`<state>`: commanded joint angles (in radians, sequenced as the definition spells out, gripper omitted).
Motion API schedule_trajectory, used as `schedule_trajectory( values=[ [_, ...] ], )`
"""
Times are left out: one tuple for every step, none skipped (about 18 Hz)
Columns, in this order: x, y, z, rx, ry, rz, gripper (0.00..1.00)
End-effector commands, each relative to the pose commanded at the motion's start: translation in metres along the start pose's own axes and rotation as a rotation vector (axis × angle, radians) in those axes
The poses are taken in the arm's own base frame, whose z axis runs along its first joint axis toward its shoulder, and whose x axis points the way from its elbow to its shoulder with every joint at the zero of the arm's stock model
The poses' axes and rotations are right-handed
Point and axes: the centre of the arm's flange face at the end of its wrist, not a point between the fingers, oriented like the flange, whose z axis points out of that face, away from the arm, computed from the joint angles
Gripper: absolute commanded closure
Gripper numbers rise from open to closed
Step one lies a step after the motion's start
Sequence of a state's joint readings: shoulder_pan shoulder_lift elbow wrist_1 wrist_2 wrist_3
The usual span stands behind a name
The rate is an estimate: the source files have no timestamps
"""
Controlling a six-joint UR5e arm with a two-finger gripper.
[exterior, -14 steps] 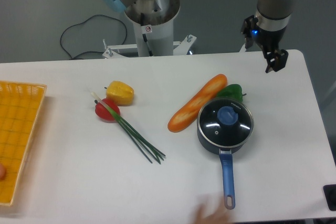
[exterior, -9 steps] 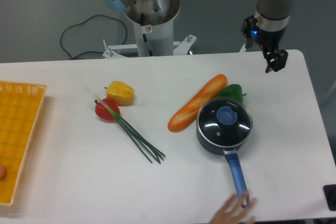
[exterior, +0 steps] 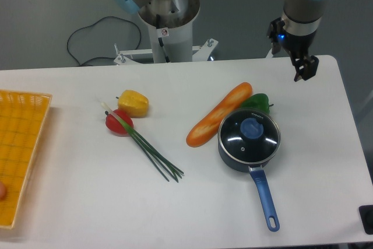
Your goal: Open the lid
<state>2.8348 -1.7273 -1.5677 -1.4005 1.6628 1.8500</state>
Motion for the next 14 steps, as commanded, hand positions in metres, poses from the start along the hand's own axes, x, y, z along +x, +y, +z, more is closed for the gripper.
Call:
schedule_trajectory(
  values=[
    [0.001, -0.001, 0.003, 0.004, 0.007, -0.001, 0.00],
    [0.002, -0.001, 0.006, 0.005, 0.011, -0.002, 0.00],
    [0.003, -0.002, 0.010, 0.004, 0.010, -0.022, 0.00],
    [0.005, -0.003, 0.013, 0.004, 0.010, -0.065, 0.00],
    [0.005, -0.004, 0.015, 0.005, 0.007, -0.114, 0.00],
    [0.004, -0.006, 0.015, 0.009, 0.004, -0.146, 0.00],
    [0.002, -0.012, 0.014, 0.014, -0.001, -0.164, 0.00],
    [0.001, -0.017, 0.014, 0.025, -0.012, -0.184, 0.00],
    [-0.001, -0.018, 0.014, 0.041, -0.025, -0.213, 0.00],
    [-0.003, -0.020, 0.013, 0.065, -0.037, -0.242, 0.00],
    [-0.004, -0.023, 0.013, 0.095, -0.045, -0.260, 0.00],
    [-0.006, -0.025, 0.015, 0.126, -0.046, -0.266, 0.00],
    [-0.006, -0.026, 0.014, 0.147, -0.048, -0.268, 0.00],
    [-0.006, -0.026, 0.015, 0.149, -0.050, -0.267, 0.00]
  ],
)
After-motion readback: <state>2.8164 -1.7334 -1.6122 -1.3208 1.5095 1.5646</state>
